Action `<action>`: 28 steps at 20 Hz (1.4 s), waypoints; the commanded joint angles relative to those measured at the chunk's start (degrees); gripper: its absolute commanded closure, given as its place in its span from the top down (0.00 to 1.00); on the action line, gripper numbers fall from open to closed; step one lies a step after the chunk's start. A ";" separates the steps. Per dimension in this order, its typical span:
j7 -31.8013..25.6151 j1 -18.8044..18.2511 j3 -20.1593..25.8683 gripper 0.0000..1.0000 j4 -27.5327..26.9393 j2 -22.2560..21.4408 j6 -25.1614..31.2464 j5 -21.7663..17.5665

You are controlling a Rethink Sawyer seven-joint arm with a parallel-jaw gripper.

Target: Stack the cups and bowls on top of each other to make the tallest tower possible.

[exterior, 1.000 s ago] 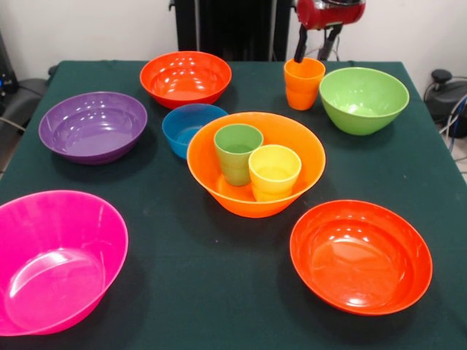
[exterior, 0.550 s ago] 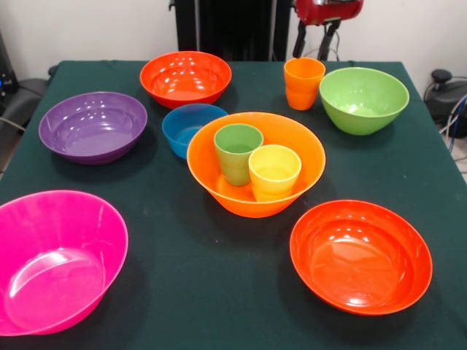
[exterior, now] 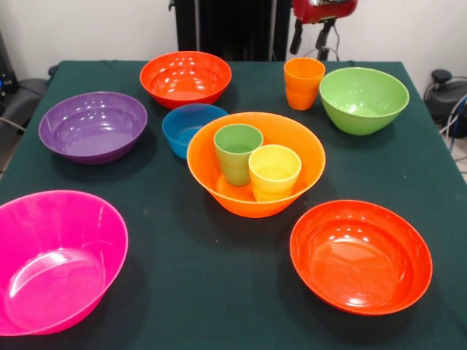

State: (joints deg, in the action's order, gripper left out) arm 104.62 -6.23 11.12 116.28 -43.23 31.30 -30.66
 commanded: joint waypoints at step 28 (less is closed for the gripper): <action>7.45 7.49 -6.07 1.00 3.44 2.15 -15.08 0.10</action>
State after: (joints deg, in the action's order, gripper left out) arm 104.62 0.83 4.13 119.10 -42.50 19.94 -30.63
